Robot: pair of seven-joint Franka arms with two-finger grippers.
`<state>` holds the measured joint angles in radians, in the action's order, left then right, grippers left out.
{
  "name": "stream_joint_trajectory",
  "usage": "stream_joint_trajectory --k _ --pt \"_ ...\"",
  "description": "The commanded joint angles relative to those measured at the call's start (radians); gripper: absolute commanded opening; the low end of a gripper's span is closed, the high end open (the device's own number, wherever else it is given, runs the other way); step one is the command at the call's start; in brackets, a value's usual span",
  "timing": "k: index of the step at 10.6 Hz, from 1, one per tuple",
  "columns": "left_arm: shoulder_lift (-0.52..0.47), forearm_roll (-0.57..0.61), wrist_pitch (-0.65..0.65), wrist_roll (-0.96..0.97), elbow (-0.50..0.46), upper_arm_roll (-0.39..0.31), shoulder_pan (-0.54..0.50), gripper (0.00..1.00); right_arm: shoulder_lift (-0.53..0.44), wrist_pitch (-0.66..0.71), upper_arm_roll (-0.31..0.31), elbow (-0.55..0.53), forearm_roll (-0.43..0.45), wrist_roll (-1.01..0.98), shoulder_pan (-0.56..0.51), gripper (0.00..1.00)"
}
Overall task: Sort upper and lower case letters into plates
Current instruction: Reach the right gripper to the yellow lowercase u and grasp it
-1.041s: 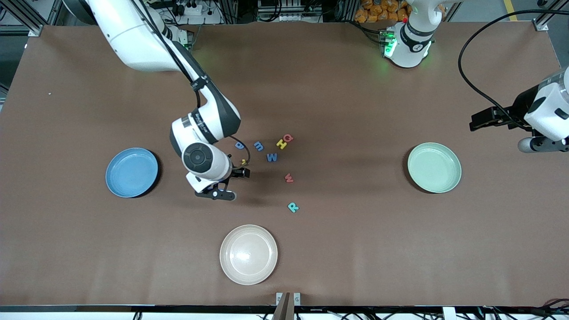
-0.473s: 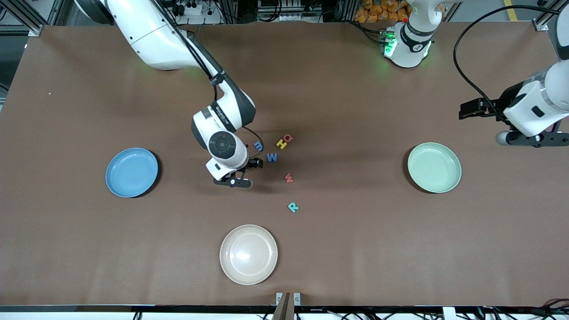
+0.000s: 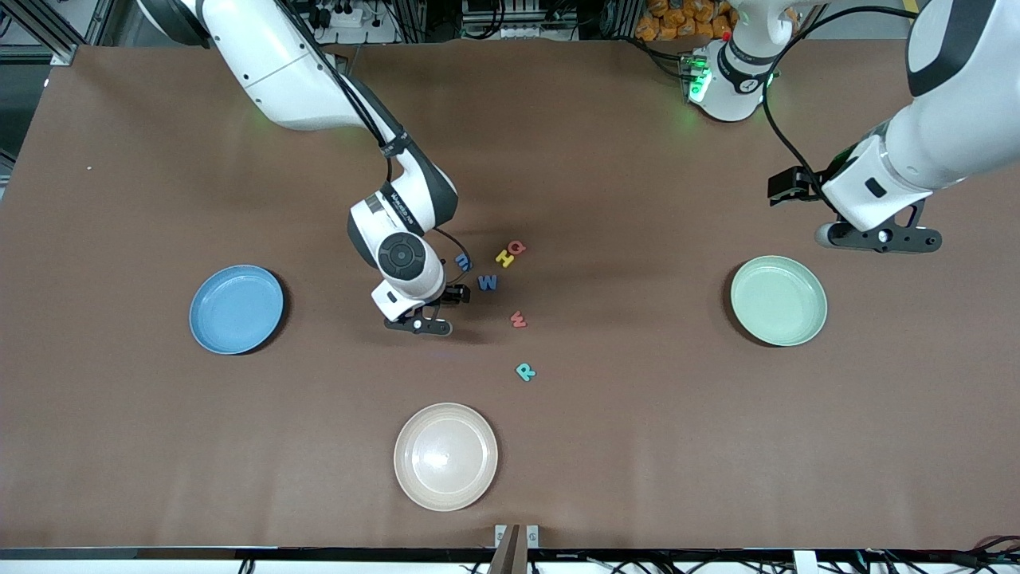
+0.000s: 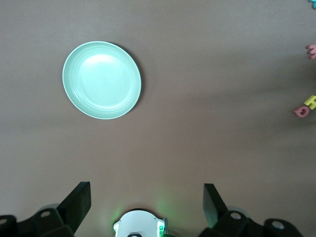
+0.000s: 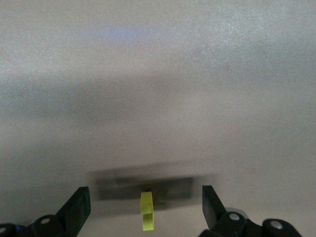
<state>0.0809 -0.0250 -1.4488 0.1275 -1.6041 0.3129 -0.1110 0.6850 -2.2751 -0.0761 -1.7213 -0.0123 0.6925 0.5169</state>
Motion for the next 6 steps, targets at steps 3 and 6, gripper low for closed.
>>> stream_joint_trajectory --k 3,6 --pt "-0.133 -0.093 -0.113 0.001 -0.204 0.022 -0.026 1.00 -0.008 -0.003 0.001 -0.021 0.021 0.057 0.009 0.95" --pt "-0.135 -0.099 -0.134 0.004 -0.223 0.064 -0.012 1.00 -0.008 -0.001 0.001 -0.021 0.021 0.064 0.011 0.54"
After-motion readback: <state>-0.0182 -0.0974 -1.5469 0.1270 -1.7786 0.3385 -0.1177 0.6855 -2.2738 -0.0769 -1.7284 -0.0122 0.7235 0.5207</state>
